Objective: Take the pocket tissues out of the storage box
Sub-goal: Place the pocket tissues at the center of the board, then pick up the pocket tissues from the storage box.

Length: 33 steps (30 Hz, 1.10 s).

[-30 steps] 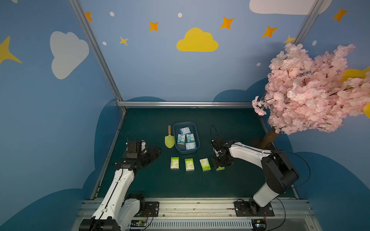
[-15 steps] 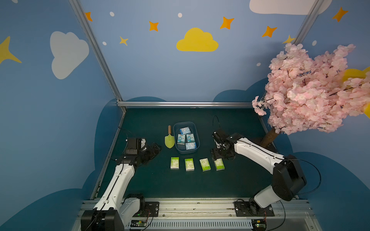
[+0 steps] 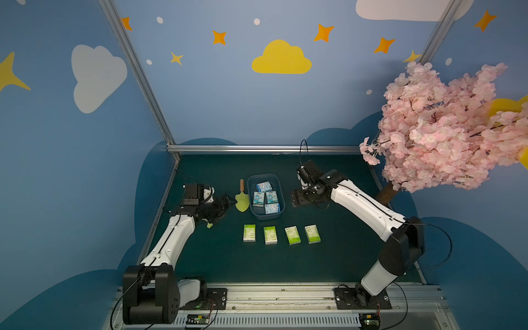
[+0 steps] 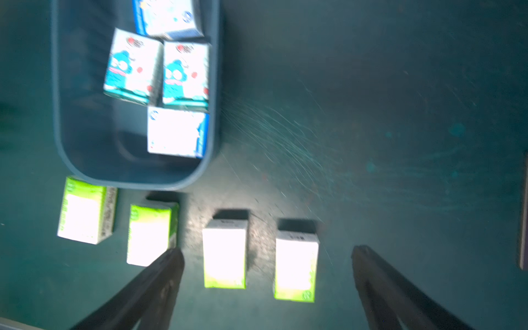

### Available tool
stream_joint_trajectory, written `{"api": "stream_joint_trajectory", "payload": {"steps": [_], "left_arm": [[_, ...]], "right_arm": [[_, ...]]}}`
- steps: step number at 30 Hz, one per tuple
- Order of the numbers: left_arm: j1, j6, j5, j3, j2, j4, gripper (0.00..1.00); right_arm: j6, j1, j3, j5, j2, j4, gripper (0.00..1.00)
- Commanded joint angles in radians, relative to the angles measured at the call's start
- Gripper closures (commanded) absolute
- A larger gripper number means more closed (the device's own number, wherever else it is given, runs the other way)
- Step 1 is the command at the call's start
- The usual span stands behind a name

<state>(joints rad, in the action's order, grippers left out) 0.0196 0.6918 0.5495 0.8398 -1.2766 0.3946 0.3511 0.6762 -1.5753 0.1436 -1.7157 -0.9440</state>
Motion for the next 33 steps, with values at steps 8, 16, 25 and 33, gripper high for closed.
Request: {"api": "stream_joint_trajectory", "payload": {"steps": [8,16,25,33], "left_arm": [[-0.007,-0.037,0.185,0.144,-0.226,-0.043,0.27],[-0.075,-0.062,0.196,0.287,-0.428,0.021,0.39],[-0.128,-0.076,0.208,0.432,-0.603,0.080,0.48],[-0.145,-0.093,0.225,0.491,-0.683,0.096,0.53]], "right_arm": [[-0.010,0.061,-0.294,-0.073,-0.261,-0.025,0.02],[0.009,0.069,-0.461,-0.105,-0.433,-0.037,0.07],[0.012,0.070,-0.568,-0.136,-0.567,-0.055,0.20],[0.049,0.072,-0.640,-0.106,-0.659,-0.083,0.21]]}}
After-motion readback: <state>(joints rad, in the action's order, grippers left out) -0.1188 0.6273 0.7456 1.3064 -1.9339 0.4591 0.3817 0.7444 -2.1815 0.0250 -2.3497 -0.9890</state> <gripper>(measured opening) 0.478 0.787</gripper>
